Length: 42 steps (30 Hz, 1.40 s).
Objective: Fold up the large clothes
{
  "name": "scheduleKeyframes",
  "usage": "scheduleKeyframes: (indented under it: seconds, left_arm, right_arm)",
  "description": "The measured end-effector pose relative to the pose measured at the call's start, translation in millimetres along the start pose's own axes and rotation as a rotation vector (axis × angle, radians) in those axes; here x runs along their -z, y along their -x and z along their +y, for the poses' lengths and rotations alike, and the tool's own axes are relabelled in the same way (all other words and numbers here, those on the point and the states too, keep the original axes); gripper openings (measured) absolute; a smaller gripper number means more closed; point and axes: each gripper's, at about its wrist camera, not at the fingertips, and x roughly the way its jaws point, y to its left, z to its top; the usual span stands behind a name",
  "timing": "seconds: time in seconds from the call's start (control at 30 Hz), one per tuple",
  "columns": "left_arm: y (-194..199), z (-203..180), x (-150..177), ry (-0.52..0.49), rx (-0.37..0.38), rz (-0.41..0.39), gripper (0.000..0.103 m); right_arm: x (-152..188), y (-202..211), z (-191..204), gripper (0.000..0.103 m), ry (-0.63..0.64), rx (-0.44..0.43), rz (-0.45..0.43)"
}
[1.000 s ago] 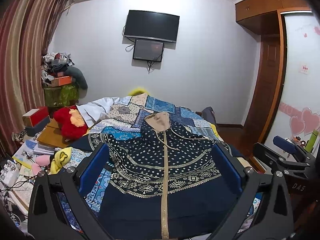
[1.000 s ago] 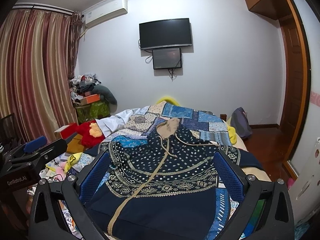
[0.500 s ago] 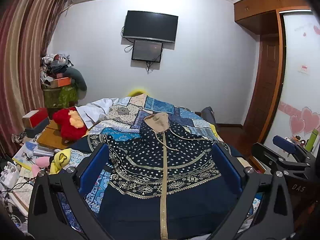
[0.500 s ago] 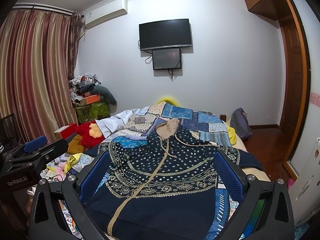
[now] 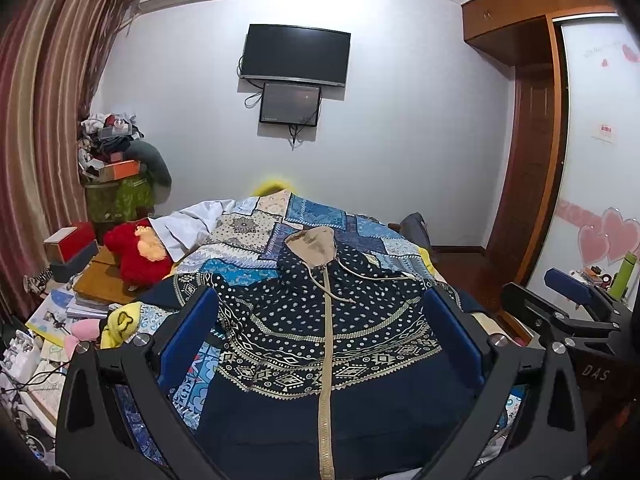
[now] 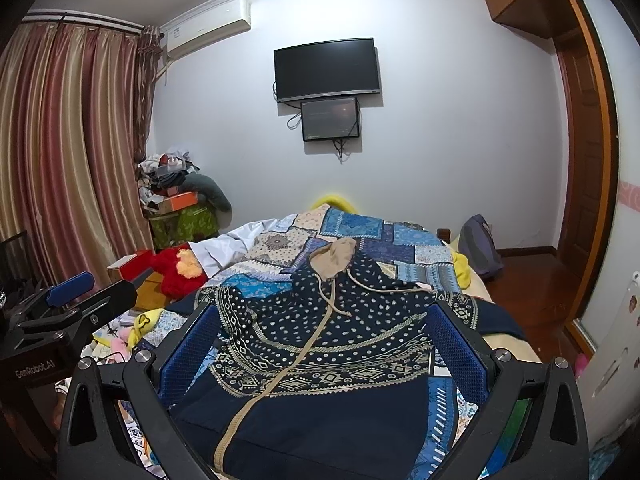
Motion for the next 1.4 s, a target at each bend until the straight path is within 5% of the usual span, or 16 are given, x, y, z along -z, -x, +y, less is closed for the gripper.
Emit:
scheduleKeyframes:
  seconds: [0.93,1.13,1.4]
  left_arm:
    - [-22,20,-7,0.008,-0.046,-0.008,0.103]
    - [-63,56,-15,0.002,-0.156,0.001,0.103]
    - [-161,147,8,0.114,-0.331,0.165,0.103]
  right_arm:
    - [3,-29,-4,0.103,-0.002,-0.005,0.039]
    - [-1,-63,1,0.103,0.025,-0.007,0.061]
    - [-1,-154,0,0.103,0.027,-0.008,0.153]
